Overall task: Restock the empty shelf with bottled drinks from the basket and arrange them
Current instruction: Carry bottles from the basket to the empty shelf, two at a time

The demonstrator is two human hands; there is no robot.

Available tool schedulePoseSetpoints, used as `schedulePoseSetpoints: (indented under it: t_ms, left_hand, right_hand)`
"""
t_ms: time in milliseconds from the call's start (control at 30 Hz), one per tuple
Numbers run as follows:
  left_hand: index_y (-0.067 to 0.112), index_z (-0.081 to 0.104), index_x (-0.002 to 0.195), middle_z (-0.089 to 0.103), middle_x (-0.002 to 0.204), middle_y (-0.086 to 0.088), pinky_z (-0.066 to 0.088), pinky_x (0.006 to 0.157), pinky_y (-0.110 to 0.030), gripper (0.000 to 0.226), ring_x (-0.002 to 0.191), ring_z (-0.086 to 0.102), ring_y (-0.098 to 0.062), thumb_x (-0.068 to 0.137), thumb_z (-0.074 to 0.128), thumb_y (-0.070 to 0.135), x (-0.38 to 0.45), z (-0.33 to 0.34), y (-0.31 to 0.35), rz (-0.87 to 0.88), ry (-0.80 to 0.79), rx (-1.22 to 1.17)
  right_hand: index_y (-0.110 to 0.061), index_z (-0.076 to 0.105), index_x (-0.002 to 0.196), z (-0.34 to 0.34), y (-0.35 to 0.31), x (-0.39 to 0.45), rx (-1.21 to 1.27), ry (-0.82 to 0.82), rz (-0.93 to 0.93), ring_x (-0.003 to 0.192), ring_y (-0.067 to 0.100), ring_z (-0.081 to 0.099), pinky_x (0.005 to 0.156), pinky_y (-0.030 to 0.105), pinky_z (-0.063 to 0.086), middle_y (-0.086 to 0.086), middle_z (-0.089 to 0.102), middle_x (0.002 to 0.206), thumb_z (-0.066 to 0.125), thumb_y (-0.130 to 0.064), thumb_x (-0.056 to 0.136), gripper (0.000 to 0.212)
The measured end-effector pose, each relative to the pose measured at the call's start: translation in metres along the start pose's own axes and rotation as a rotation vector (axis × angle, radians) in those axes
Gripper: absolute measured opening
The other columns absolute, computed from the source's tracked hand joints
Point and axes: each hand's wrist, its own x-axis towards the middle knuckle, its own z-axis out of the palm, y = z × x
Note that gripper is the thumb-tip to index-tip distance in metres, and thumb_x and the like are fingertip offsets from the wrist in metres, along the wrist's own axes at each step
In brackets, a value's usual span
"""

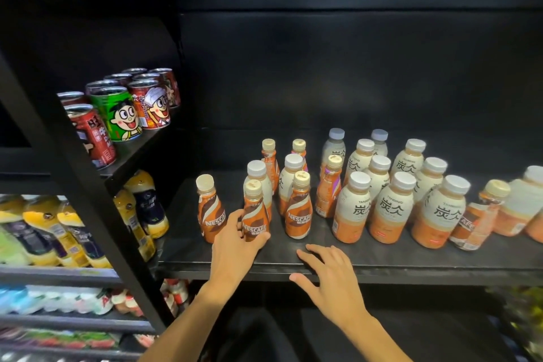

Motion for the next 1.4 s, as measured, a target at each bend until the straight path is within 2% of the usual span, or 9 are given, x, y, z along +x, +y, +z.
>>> schedulePoseSetpoints:
  t_ms: [133,267,433,567,700,900,1000,1200,1400]
  left_hand:
    - [0.023,0.043,0.144,0.062,0.132,0.004,0.046,0.095,-0.026,0.073,0.117,0.062,-0.013,0.083,0.08,0.037,0.0,0.006,0.0,-0.025,0.017,-0.001]
    - [0.023,0.037,0.149,0.055,0.142,0.003,0.047,0.104,-0.037,0.079,0.128,0.056,-0.017,0.084,0.076,0.048,-0.017,0.006,-0.006,-0.042,0.041,0.048]
    - [0.025,0.034,0.154,0.045,0.154,0.003,0.042,0.109,-0.039,0.073,0.139,0.045,-0.017,0.093,0.055,0.06,-0.043,-0.003,-0.014,0.009,0.057,0.322]
    - [0.023,0.042,0.151,0.046,0.154,0.001,0.037,0.115,-0.035,0.068,0.142,0.041,-0.016,0.097,0.04,0.064,-0.057,-0.023,-0.022,0.111,-0.004,0.617]
    - [0.025,0.042,0.152,0.042,0.157,-0.002,0.033,0.118,-0.036,0.068,0.145,0.038,-0.018,0.099,0.032,0.066,-0.074,-0.055,-0.029,0.135,-0.012,0.741]
    - [0.021,0.047,0.149,0.05,0.151,-0.005,0.039,0.113,-0.038,0.069,0.139,0.045,-0.022,0.099,0.03,0.065,-0.113,-0.142,-0.047,0.141,0.07,0.83]
    - [0.02,0.049,0.147,0.056,0.144,-0.007,0.041,0.109,-0.039,0.081,0.134,0.049,-0.024,0.093,0.017,0.071,-0.145,-0.204,-0.066,0.111,0.1,0.865]
    - [0.02,0.042,0.152,0.045,0.155,-0.009,0.034,0.116,-0.042,0.071,0.143,0.041,-0.025,0.1,0.027,0.066,-0.203,-0.32,-0.117,-0.031,0.197,0.927]
    - [0.02,0.049,0.147,0.054,0.147,-0.007,0.039,0.112,-0.042,0.071,0.136,0.048,-0.025,0.099,0.028,0.067,-0.255,-0.401,-0.166,-0.176,0.309,0.935]
  right_hand:
    - [-0.032,0.072,0.126,-0.003,-0.002,0.001,0.006,-0.023,0.011,0.118,0.015,0.064,0.107,0.042,0.046,-0.01,0.068,0.127,0.042,-0.072,0.093,0.06]
    - [-0.03,0.073,0.124,-0.007,-0.002,0.002,0.016,-0.04,0.01,0.117,0.015,0.063,0.104,0.043,0.049,-0.009,0.068,0.126,0.044,-0.071,0.093,0.058]
    - [-0.028,0.071,0.128,-0.014,-0.006,0.004,-0.03,-0.11,0.012,0.12,0.018,0.061,0.106,0.043,0.046,-0.005,0.067,0.13,0.041,-0.069,0.095,0.061]
    - [-0.026,0.057,0.144,-0.031,-0.017,0.01,-0.084,-0.197,-0.026,0.138,0.02,0.048,0.117,0.04,0.033,-0.001,0.056,0.147,0.039,-0.063,0.1,0.061]
    - [-0.026,0.051,0.15,-0.054,-0.043,0.013,-0.071,-0.187,-0.06,0.143,0.018,0.042,0.121,0.038,0.026,-0.002,0.05,0.153,0.042,-0.061,0.102,0.059]
    - [-0.023,0.062,0.139,-0.085,-0.13,0.012,-0.06,-0.162,-0.167,0.128,0.018,0.056,0.11,0.039,0.043,-0.003,0.064,0.136,0.044,-0.064,0.099,0.06]
    - [-0.02,0.065,0.136,-0.099,-0.191,0.007,-0.004,-0.125,-0.238,0.121,0.02,0.061,0.103,0.04,0.049,0.0,0.068,0.13,0.05,-0.061,0.098,0.058]
    - [-0.02,0.057,0.144,-0.107,-0.317,-0.008,0.08,-0.134,-0.362,0.132,0.021,0.054,0.104,0.036,0.045,0.0,0.06,0.143,0.05,-0.059,0.099,0.06]
    - [-0.021,0.055,0.146,-0.086,-0.42,-0.022,0.145,-0.189,-0.511,0.136,0.021,0.05,0.107,0.037,0.043,-0.001,0.058,0.146,0.047,-0.06,0.1,0.061]
